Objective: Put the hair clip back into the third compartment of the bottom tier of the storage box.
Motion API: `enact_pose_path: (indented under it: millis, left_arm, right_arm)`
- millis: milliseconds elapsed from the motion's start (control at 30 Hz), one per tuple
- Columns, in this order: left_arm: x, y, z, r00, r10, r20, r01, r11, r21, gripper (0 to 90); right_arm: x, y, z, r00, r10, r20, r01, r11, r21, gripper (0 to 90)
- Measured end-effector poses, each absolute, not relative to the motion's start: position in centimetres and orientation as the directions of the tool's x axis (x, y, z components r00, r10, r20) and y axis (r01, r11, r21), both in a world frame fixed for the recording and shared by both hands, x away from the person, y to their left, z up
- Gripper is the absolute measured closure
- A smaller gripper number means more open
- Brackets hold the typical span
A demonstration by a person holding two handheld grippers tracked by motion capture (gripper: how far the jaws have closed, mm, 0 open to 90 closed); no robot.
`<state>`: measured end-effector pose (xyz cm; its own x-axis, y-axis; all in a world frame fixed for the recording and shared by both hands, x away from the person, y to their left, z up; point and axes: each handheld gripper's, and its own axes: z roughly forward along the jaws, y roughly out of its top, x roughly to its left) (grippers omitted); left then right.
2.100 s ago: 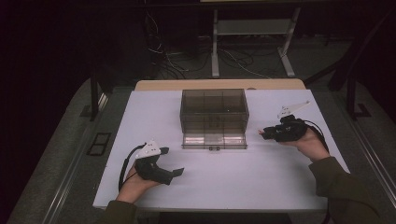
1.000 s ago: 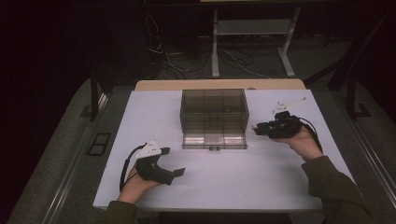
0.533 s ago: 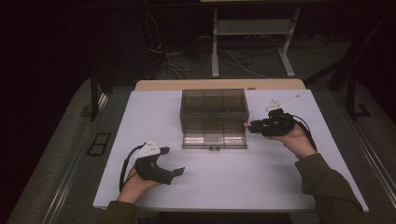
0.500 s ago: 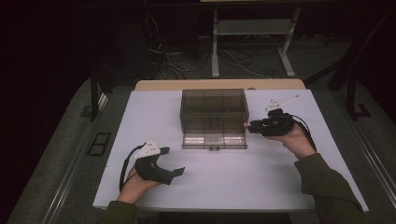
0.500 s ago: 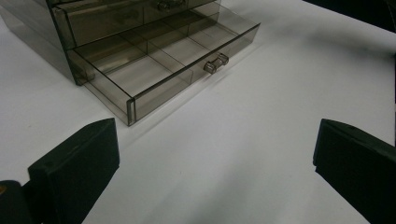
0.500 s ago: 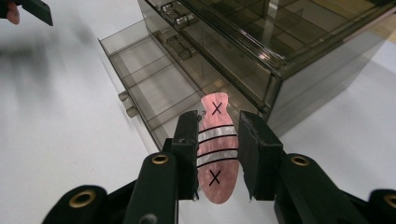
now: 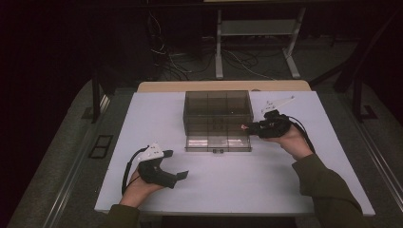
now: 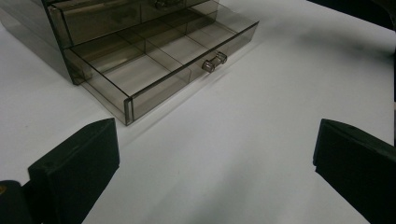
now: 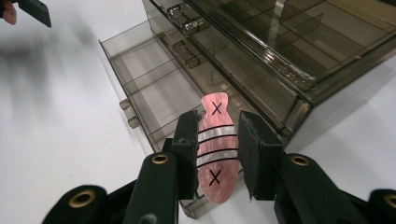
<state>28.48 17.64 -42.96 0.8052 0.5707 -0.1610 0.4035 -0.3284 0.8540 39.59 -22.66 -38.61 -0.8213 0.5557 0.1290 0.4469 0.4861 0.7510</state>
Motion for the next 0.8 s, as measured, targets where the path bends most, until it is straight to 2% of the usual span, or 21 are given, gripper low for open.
enact_pose_path:
  millis: [800]
  left_arm:
    - [28.5, 17.6, -43.2, 0.806, 0.574, -0.146, 0.403, -0.35, 0.846, 0.0]
  right_arm:
    - [40.2, -20.2, -40.7, -0.825, 0.553, 0.118, 0.455, 0.525, 0.719, 67.8]
